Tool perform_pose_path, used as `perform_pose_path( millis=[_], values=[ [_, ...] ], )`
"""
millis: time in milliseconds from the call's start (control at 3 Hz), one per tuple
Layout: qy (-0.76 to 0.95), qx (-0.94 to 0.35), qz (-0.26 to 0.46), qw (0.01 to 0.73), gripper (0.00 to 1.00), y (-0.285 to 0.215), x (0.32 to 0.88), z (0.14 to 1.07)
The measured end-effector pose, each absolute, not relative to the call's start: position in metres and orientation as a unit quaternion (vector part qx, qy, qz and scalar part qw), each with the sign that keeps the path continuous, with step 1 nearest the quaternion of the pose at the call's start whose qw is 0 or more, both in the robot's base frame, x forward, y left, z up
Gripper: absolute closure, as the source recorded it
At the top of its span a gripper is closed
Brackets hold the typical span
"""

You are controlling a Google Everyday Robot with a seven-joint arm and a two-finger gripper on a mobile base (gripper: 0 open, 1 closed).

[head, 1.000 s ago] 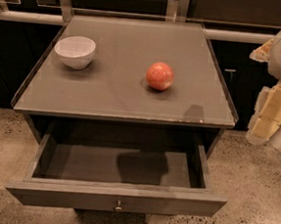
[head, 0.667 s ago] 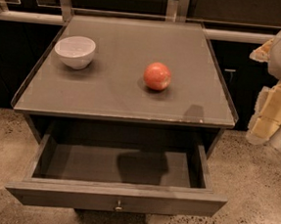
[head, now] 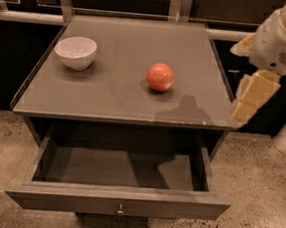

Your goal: Place apple into top drawer

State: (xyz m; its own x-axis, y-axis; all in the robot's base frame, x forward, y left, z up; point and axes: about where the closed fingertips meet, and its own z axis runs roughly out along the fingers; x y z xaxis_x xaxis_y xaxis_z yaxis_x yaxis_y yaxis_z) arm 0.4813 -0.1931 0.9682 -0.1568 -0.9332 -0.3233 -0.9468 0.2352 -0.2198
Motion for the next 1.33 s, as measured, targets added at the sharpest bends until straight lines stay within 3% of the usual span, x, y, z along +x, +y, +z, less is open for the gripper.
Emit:
perform_pose_path(
  millis=[333,1000,1333],
  values=[
    [0.735,-0.632,0.089,0.228,0.0,-0.149,0.531,0.947],
    [0.741,-0.621,0.095,0.238,0.0,-0.148,0.536,0.94],
    [0.742,-0.606,0.086,0.275,0.0,-0.15,0.559,0.936]
  ],
)
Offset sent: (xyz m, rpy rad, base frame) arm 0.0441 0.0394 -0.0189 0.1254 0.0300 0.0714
